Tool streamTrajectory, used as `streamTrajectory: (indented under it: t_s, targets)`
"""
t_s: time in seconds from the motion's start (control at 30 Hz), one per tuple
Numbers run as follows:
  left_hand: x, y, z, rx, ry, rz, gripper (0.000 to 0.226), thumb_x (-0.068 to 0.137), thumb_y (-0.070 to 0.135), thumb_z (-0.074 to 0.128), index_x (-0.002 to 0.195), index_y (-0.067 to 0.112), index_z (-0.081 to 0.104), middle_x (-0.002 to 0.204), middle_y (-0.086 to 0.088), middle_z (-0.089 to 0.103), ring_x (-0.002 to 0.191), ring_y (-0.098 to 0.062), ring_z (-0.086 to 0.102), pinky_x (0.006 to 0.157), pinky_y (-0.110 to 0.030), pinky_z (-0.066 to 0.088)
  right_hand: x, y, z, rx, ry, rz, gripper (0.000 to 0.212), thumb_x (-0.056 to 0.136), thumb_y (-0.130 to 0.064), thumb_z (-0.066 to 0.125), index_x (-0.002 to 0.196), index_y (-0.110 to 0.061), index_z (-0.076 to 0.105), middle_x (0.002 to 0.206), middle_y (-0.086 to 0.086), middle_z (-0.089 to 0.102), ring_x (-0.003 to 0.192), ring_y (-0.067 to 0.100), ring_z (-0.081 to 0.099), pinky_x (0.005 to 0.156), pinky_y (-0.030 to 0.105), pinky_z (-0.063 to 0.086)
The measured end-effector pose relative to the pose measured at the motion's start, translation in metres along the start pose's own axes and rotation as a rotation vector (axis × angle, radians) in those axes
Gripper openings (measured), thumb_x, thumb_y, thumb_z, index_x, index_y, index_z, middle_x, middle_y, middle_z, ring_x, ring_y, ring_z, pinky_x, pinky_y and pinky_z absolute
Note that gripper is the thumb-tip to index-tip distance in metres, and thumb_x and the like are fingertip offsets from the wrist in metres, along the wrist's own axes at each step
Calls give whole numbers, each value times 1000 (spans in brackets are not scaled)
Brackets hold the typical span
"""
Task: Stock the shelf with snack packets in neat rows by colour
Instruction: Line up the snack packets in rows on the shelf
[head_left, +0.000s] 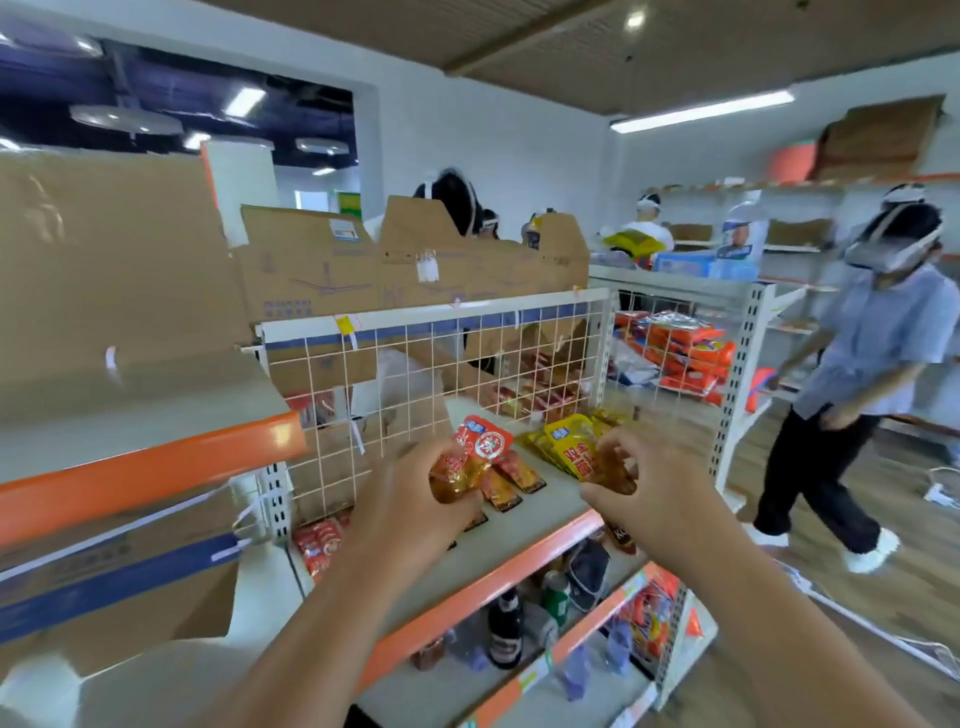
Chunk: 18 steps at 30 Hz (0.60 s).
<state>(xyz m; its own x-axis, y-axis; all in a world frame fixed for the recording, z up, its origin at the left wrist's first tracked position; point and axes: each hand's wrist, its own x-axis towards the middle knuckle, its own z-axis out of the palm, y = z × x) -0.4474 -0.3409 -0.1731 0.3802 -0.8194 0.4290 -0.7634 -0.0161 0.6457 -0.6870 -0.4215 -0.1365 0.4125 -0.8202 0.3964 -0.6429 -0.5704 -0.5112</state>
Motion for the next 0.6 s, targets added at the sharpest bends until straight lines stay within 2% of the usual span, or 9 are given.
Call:
streamTrajectory:
  t_s: [0.1,0.17,0.27,0.4,0.5,0.6]
  targets:
    - [8,-20,18,31,-16,-68,50,80,40,83,127,40,65,118,12,64,105,-9,60,81,-28,50,15,20,24,-5,-36,13,27,84,-39,75,103,-32,57,102,-15,55,94,7,53,70,12,36]
    - [17,-39,30,48,-2,-88,49,77,39,86,122,37,68,115,10,69,105,-13,64,85,-32,54,30,29,42,-7,-70,18,26,84,-39,74,101,-31,57,101,-16,55,94,8,53,72,17,40]
    - [35,-67,48,84,-3,-107,50,75,43,86,121,36,68,115,12,70,103,-12,66,80,-29,52,57,41,68,-30,-103,16,27,83,-40,75,102,-31,58,99,-17,54,94,8,55,82,28,47]
    - [70,-104,74,83,-26,-159,59,77,50,83,130,41,60,124,12,65,103,-10,62,83,-32,53,104,59,106,-64,-187,23,34,83,-45,73,110,-33,57,105,-14,54,100,8,53,86,27,46]
    - [96,-121,91,90,-43,-195,61,81,52,80,136,41,56,125,13,62,103,-6,57,81,-25,48,137,71,130,-63,-232,32,39,82,-48,71,115,-35,56,109,-13,54,102,7,52,83,24,43]
    - [114,-134,106,89,-34,-201,62,80,50,80,137,39,57,124,13,63,101,-5,57,80,-22,45,165,78,153,-70,-243,40,46,82,-50,72,122,-33,57,111,-14,54,106,9,53,86,26,44]
